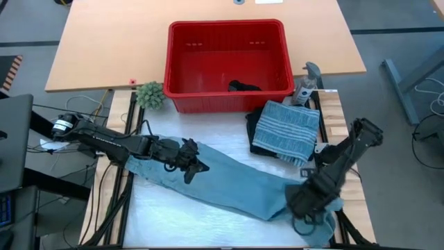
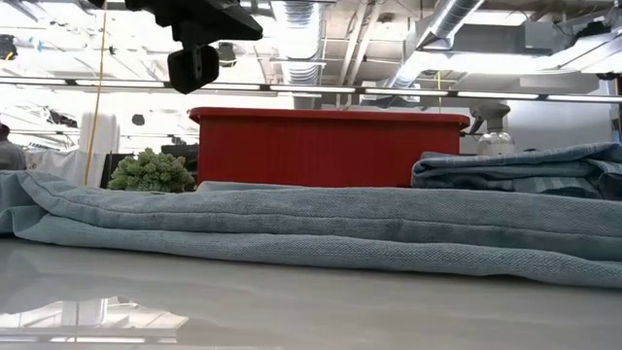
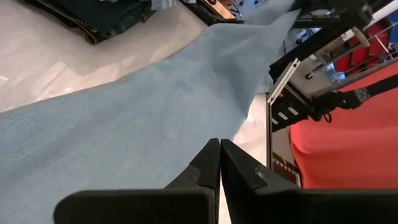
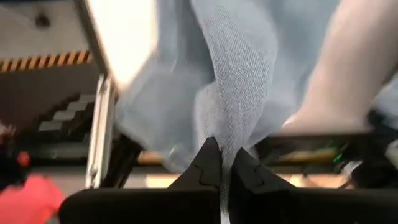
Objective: Fold Laundry from Bin
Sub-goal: Fold the blue pants
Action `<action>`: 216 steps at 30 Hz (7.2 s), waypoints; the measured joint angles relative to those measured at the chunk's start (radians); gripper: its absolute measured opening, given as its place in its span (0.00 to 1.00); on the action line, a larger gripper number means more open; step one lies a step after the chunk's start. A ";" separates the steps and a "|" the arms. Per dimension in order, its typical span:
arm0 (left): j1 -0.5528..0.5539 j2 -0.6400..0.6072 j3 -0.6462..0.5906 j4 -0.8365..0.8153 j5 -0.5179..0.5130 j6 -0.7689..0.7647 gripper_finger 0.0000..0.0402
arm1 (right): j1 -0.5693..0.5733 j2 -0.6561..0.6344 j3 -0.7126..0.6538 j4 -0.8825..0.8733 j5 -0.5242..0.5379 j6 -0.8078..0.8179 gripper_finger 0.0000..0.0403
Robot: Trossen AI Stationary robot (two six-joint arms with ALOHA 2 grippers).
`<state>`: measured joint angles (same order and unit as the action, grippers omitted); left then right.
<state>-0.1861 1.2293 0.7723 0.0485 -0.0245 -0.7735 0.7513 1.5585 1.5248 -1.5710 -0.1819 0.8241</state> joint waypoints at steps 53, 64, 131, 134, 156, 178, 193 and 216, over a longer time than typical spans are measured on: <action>0.124 0.456 0.388 0.136 0.023 0.404 0.29 | -0.204 -0.112 0.498 0.034 0.219 -0.012 0.54; 0.258 0.905 0.945 -0.285 0.356 0.544 0.37 | 0.037 -0.145 0.498 0.035 0.462 0.196 0.54; -0.122 0.671 0.993 -1.196 -0.570 0.038 0.00 | 0.083 -0.064 0.343 0.124 0.809 0.226 0.54; -0.160 0.670 0.866 -1.191 -0.539 -0.089 0.00 | 0.084 -0.064 0.293 0.185 0.808 0.226 0.54; -0.274 0.587 0.660 -1.094 -0.629 -0.427 0.00 | -0.110 -0.064 -0.347 0.856 0.645 0.143 0.54; -0.268 0.587 0.558 -0.865 -0.582 -0.371 0.00 | -0.189 -0.065 -0.750 1.368 0.546 0.174 0.54; -0.258 0.588 0.660 -0.873 -0.586 -0.301 0.00 | -0.185 0.038 -0.818 1.410 0.454 0.221 0.50; -0.425 0.588 0.517 -1.109 -0.580 -0.654 0.02 | -0.177 0.109 -0.798 1.434 0.412 0.214 0.34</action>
<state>-0.6110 1.8175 1.2896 -1.0608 -0.6044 -1.4279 0.5747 1.6680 0.7273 -0.1375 0.2302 1.0386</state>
